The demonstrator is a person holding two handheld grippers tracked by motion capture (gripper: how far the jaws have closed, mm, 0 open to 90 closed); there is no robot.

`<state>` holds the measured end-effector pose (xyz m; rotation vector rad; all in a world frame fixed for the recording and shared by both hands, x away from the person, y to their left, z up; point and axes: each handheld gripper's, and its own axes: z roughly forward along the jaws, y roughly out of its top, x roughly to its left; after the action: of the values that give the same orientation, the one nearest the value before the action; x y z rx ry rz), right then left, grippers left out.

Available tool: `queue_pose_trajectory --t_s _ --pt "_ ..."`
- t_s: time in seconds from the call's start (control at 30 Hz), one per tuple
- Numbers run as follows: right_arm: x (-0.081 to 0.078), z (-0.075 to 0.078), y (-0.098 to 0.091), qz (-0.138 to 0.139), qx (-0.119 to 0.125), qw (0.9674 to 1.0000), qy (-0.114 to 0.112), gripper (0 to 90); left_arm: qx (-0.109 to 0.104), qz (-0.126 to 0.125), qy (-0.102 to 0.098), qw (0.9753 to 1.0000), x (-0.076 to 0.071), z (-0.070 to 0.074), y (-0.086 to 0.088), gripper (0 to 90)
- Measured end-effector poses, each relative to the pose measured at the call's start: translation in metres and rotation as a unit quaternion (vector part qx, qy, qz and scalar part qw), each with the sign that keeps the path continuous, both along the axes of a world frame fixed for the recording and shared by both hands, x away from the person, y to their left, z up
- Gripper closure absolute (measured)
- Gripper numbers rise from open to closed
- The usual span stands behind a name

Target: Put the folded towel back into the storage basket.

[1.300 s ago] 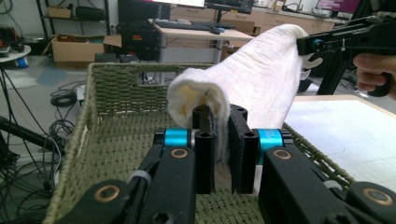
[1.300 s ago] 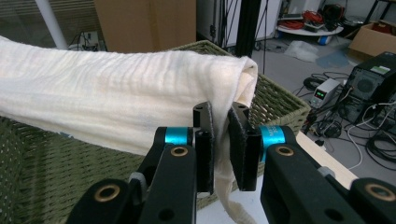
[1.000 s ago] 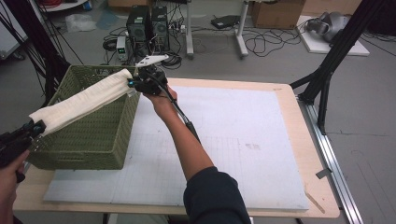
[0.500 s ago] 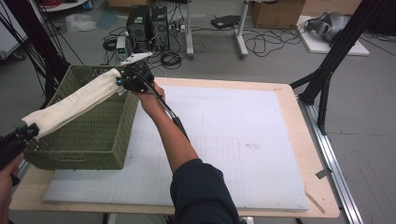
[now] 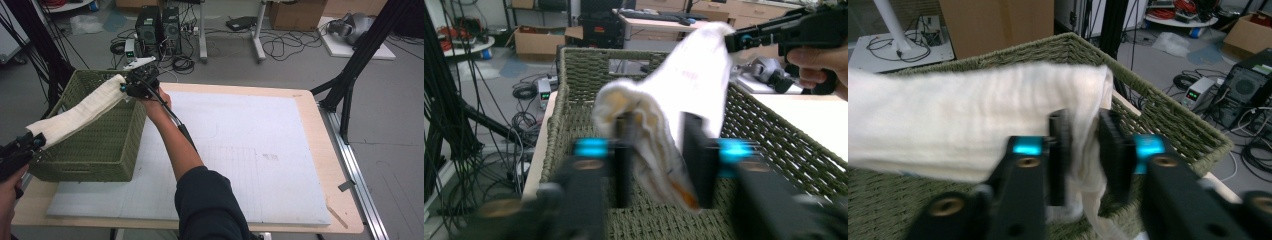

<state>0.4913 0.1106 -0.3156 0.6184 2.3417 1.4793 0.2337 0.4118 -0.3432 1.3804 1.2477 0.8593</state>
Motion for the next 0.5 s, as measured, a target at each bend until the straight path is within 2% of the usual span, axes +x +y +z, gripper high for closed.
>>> queue_pose_trajectory --t_s 0.03,0.07,0.13,0.43,0.5 --pt "0.001 -0.001 0.0 -0.004 -0.001 1.0 -0.004 59.2 -0.003 0.005 0.0 1.0 0.0 0.0 0.0 44.7" --pt "0.001 -0.002 -0.001 -0.009 0.0 1.0 0.002 57.0 -0.003 0.009 -0.002 1.0 -0.001 0.001 0.001 40.7" --pt "0.002 -0.001 -0.003 -0.007 -0.002 1.0 0.002 55.7 -0.005 0.015 -0.007 0.9999 -0.002 0.002 0.001 37.0" --pt "-0.004 0.017 -0.023 -0.005 0.018 0.9998 -0.007 51.9 -0.006 0.002 -0.014 0.9999 -0.005 0.005 -0.002 37.0" --pt "-0.007 0.018 -0.03 -0.006 0.014 0.9999 -0.008 50.4 -0.008 -0.004 -0.016 0.9998 -0.005 0.007 -0.004 36.5"
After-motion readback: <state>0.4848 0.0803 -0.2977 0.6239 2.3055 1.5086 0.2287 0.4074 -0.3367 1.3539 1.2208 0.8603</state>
